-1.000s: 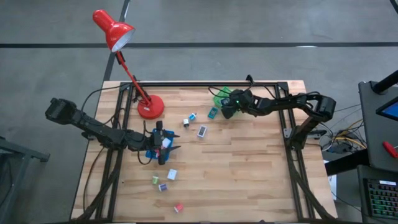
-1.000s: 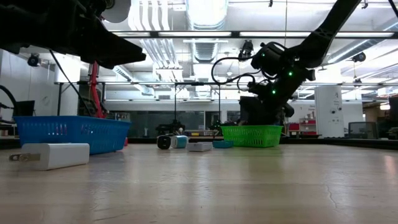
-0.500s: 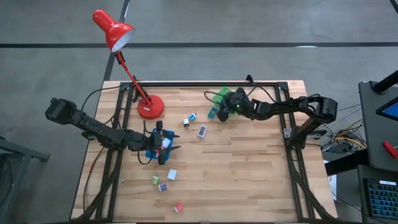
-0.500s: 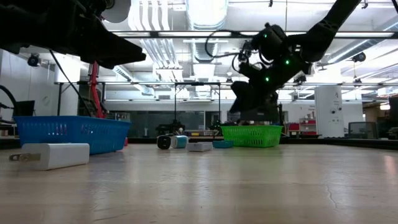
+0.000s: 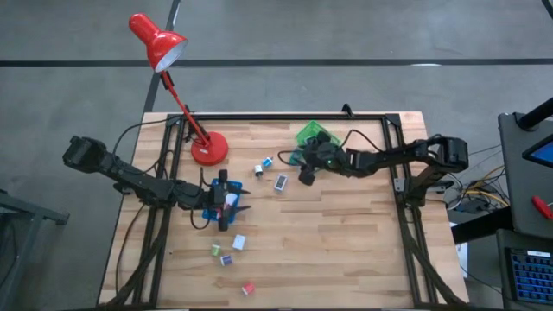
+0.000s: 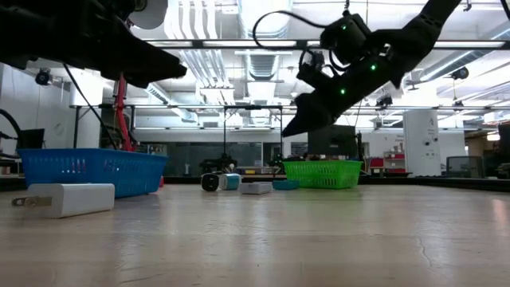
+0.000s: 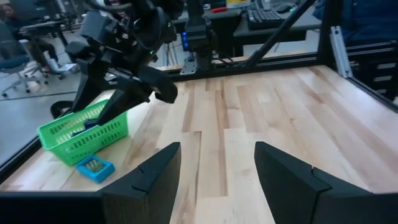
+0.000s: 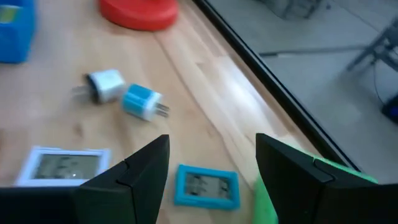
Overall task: Pick & Place Office items
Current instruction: Put the light blue digital clock into the green basket
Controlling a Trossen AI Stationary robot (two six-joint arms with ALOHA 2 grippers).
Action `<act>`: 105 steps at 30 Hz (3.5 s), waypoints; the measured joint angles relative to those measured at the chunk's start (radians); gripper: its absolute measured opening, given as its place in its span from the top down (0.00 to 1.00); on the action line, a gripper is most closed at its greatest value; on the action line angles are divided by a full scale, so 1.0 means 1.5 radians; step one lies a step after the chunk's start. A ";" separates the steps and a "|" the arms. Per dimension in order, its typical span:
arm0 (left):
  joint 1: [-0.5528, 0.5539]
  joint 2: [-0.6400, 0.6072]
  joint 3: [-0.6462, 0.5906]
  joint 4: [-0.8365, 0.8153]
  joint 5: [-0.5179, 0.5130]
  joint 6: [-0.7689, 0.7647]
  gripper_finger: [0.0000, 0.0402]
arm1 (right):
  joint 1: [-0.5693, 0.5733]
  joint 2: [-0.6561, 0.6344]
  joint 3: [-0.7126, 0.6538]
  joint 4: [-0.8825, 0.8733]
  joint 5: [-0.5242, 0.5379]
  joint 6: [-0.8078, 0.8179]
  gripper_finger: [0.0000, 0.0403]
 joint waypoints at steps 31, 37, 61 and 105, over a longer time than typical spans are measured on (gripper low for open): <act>0.000 0.000 0.001 0.000 0.018 0.003 0.48 | 0.083 0.000 -0.001 -0.150 -0.168 -0.177 0.46; 0.000 0.001 0.013 -0.002 0.018 0.003 0.48 | 0.088 0.000 -0.001 -0.156 -0.166 -0.083 0.46; 0.000 0.044 0.035 -0.028 0.016 0.005 0.48 | 0.063 0.000 0.053 -0.265 -0.068 -0.125 0.35; -0.001 0.043 0.033 -0.050 0.018 -0.010 0.48 | -0.074 0.330 0.537 -0.795 -0.185 -0.495 0.14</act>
